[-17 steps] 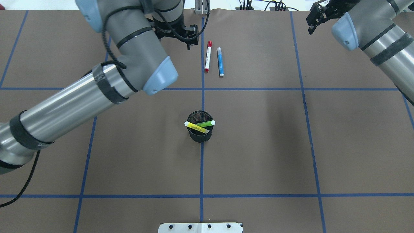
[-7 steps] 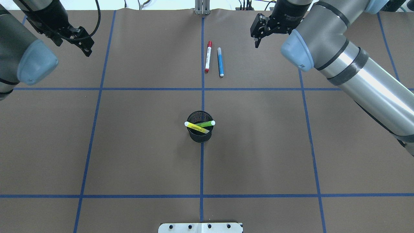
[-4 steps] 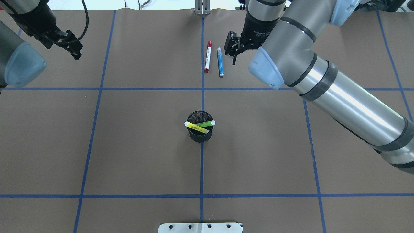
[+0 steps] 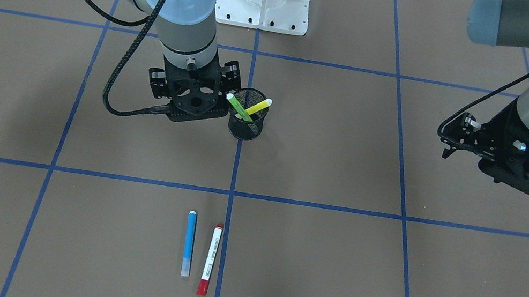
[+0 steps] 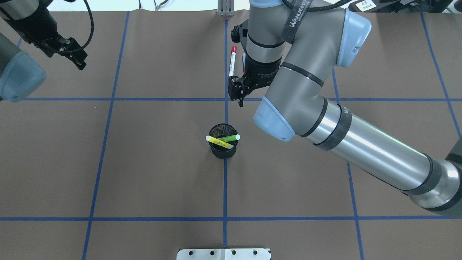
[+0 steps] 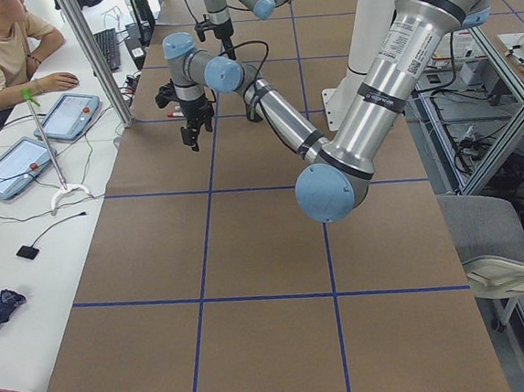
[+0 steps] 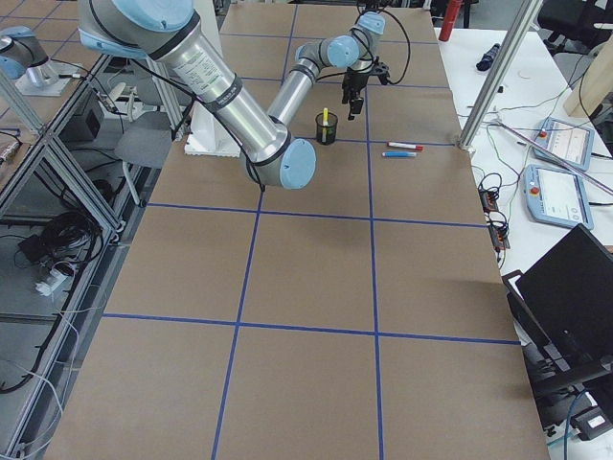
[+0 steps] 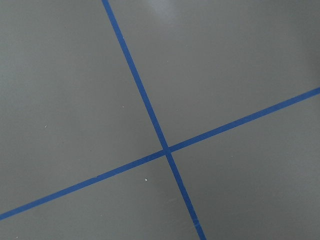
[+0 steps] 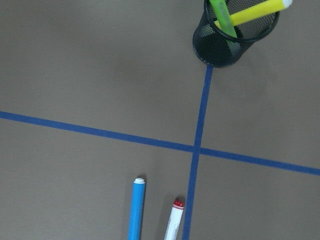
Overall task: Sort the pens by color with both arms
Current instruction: 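Lower the right gripper over the black mesh cup toward the green highlighter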
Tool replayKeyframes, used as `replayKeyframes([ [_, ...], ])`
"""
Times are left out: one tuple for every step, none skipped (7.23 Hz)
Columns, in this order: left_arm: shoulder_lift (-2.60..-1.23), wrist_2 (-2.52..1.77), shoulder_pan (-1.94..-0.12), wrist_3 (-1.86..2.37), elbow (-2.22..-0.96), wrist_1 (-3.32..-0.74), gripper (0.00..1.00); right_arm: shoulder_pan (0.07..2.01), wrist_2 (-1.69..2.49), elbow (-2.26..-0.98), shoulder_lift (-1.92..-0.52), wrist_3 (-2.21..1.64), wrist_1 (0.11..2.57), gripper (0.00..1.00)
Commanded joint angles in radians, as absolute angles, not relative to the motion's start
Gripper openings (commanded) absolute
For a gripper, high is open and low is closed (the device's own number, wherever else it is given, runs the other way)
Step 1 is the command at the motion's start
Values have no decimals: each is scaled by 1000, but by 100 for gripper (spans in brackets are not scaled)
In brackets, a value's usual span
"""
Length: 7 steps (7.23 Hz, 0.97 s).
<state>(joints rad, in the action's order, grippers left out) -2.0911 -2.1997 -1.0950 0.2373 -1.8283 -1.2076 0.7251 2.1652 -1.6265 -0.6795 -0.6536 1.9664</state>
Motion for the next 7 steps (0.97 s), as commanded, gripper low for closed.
replayKeyframes([
  [-2066, -2200, -1094, 239, -1830, -1210, 100, 675, 2143, -1623, -672, -629, 1967, 92],
  [-2066, -2200, -1094, 239, -1829, -1210, 100, 658, 2135, -1612, -657, -629, 1968, 91],
  [-2066, -2200, -1094, 241, -1829, -1210, 100, 644, 2126, -1579, -635, -626, 1968, 82],
  [-2054, -2200, -1092, 239, -1829, -1212, 100, 640, 2112, -1536, -614, -539, 1971, 59],
  [-2052, -2200, -1092, 239, -1827, -1212, 100, 641, 2106, -1517, -612, -447, 1971, 52],
  [-2052, -2200, -1092, 239, -1828, -1212, 100, 640, 2108, -1478, -592, -392, 1971, 50],
  [-2054, -2200, -1092, 241, -1829, -1212, 100, 638, 2109, -1380, -525, -387, 2006, 44],
])
